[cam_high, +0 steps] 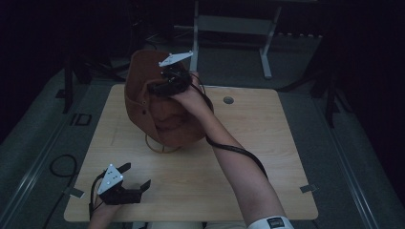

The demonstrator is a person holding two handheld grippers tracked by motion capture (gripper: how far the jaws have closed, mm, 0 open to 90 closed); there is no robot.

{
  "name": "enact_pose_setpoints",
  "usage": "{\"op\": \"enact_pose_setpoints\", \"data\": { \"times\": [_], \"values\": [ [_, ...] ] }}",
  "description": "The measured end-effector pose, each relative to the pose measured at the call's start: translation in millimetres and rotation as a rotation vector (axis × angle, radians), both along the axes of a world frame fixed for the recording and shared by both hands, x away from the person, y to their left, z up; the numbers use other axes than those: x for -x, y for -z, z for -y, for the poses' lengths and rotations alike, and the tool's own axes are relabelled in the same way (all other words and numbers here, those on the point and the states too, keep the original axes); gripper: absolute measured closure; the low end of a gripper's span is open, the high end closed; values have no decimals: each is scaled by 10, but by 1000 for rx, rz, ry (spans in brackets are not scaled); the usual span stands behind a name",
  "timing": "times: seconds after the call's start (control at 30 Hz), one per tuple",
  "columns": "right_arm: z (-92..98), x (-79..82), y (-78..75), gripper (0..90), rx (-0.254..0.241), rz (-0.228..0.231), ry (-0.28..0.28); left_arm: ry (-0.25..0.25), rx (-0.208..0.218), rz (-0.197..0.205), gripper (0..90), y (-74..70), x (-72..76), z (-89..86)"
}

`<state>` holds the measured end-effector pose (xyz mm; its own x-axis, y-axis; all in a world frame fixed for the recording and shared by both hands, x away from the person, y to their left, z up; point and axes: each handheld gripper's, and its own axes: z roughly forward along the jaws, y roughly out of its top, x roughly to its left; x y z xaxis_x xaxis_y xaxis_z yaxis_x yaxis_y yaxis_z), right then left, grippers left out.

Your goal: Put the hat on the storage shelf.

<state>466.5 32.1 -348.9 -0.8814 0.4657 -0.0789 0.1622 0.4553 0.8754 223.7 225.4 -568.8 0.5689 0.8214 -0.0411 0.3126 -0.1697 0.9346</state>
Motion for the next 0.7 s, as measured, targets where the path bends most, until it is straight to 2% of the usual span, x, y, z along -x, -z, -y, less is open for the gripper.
{"op": "enact_pose_setpoints", "data": {
  "times": [0.07,0.1,0.13,0.17,0.2,0.33,0.43,0.57,0.63,0.7],
  "values": [
    [-65,20,24,257,37,32,9,2,0,-1,26,3,-1,2],
    [-65,20,24,257,37,32,9,2,0,-1,26,3,-1,2],
    [-132,45,87,228,73,59,3,2,1,-1,26,1,4,6],
    [-132,45,87,228,73,59,3,2,1,-1,26,1,4,6],
    [-155,57,132,220,86,97,-13,2,1,1,26,1,7,6],
    [-180,99,208,209,87,154,-27,6,-1,-5,25,12,8,15],
    [-167,99,194,192,94,148,-39,10,-6,-7,26,20,6,30],
    [-114,121,136,174,129,138,-77,7,-11,-9,25,30,-4,29],
    [-72,144,104,167,126,140,-84,5,-8,-9,26,32,-6,24],
    [-20,167,71,165,106,123,-89,3,-7,-7,25,31,-3,20]
  ]
}}
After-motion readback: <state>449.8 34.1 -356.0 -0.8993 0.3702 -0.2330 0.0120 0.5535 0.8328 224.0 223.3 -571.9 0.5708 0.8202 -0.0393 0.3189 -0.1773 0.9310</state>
